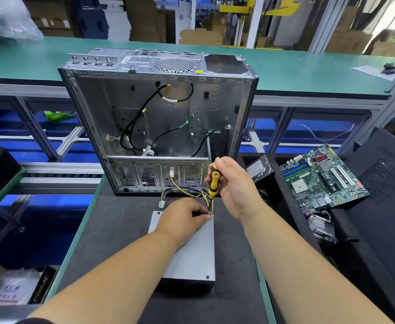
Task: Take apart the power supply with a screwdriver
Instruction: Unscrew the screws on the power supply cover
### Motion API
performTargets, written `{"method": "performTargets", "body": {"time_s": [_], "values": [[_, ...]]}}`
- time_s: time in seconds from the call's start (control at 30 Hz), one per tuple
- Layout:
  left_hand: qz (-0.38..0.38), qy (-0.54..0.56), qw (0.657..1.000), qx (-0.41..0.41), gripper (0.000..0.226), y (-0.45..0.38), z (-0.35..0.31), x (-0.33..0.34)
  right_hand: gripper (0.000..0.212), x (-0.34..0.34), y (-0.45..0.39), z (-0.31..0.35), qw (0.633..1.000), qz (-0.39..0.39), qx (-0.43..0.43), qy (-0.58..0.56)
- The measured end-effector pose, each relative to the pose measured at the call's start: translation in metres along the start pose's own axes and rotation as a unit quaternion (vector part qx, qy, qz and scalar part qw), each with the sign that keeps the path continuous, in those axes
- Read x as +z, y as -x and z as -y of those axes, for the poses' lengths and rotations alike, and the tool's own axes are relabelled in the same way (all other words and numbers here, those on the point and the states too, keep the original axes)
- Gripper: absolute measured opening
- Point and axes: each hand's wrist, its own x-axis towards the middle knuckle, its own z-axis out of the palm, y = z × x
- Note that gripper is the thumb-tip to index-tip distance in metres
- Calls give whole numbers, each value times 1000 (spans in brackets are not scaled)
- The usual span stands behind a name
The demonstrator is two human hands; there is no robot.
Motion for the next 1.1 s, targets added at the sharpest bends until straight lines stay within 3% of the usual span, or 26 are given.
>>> {"method": "performTargets", "body": {"time_s": [0.3,0.5,0.8,0.97,1.1], "values": [[1,-2,1000,-2,15,1,-2,-2,50,12,-2,-4,998,-4,15,-56],[3,-5,1000,-6,14,2,-3,-3,18,11,0,-8,999,10,-29,15],[2,0,1000,-3,12,2,-3,-2,29,12,0,-4,999,6,0,36],[-1,9,1000,0,10,2,-3,-2,53,19,-3,-7,1000,11,18,3],[0,9,1000,4,12,2,-3,-2,46,19,-3,-10,1000,18,9,-13]]}}
